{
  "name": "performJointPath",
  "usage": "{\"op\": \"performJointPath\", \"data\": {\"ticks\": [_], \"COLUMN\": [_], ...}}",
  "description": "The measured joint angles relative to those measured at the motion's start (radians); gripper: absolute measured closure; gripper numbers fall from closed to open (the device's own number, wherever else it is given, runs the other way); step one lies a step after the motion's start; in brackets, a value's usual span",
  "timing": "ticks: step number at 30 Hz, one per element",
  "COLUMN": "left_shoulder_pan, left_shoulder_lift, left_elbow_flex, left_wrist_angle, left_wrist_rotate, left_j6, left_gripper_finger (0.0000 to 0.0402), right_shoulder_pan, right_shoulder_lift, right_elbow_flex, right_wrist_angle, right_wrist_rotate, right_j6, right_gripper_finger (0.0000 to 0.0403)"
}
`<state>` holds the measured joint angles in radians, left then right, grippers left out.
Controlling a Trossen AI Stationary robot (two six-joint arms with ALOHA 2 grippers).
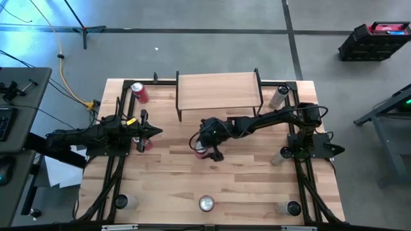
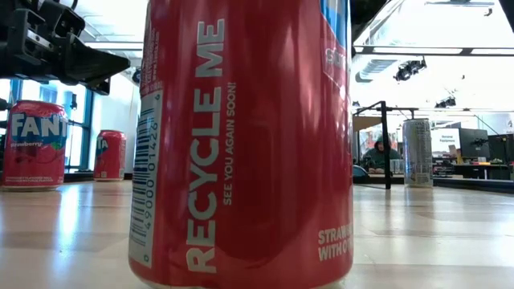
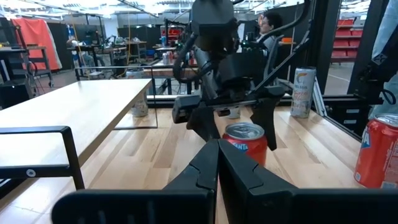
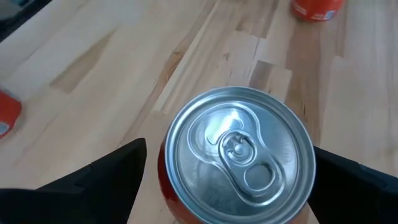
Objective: Place canned beverage on shelf
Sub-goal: Put the red soda can on the shelf
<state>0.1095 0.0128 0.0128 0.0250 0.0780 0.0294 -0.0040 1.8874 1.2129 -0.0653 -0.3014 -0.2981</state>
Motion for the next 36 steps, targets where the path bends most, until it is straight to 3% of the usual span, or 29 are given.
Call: {"op": "performJointPath", "data": {"ticks": [6,14,23,26,29,36], "left_shoulder_pan": [0.0,0.0,0.0,0.0,0.0,0.0], "left_shoulder_lift": [0.0,0.0,0.0,0.0,0.0,0.0], "left_elbow_flex": [0.0,0.0,0.0,0.0,0.0,0.0], "left_wrist_angle": [0.0,0.0,0.0,0.0,0.0,0.0], "left_wrist_rotate": [0.0,0.0,0.0,0.0,0.0,0.0], "left_j6": [0.0,0.0,0.0,0.0,0.0,0.0], "left_gripper_finger": [0.0398,0.0398,0.0398,0.0398,0.0398,0.0398], "right_shoulder_pan": [0.0,0.0,-0.023,-0.045,-0.077,-0.192], "right_shoulder_lift": [0.0,0.0,0.0,0.0,0.0,0.0], "right_elbow_flex": [0.0,0.048,0.344,0.455,0.562,0.726], "right_wrist_angle": [0.007,-0.028,-0.251,-0.341,-0.427,-0.515], "right_wrist_rotate": [-0.003,0.058,0.122,0.202,0.274,0.32], "right_j6": [-0.039,0.042,0.115,0.128,0.158,0.221], "right_gripper_finger": [0.0071,0.0114,0.0113,0.0113,0.0113,0.0112]}}
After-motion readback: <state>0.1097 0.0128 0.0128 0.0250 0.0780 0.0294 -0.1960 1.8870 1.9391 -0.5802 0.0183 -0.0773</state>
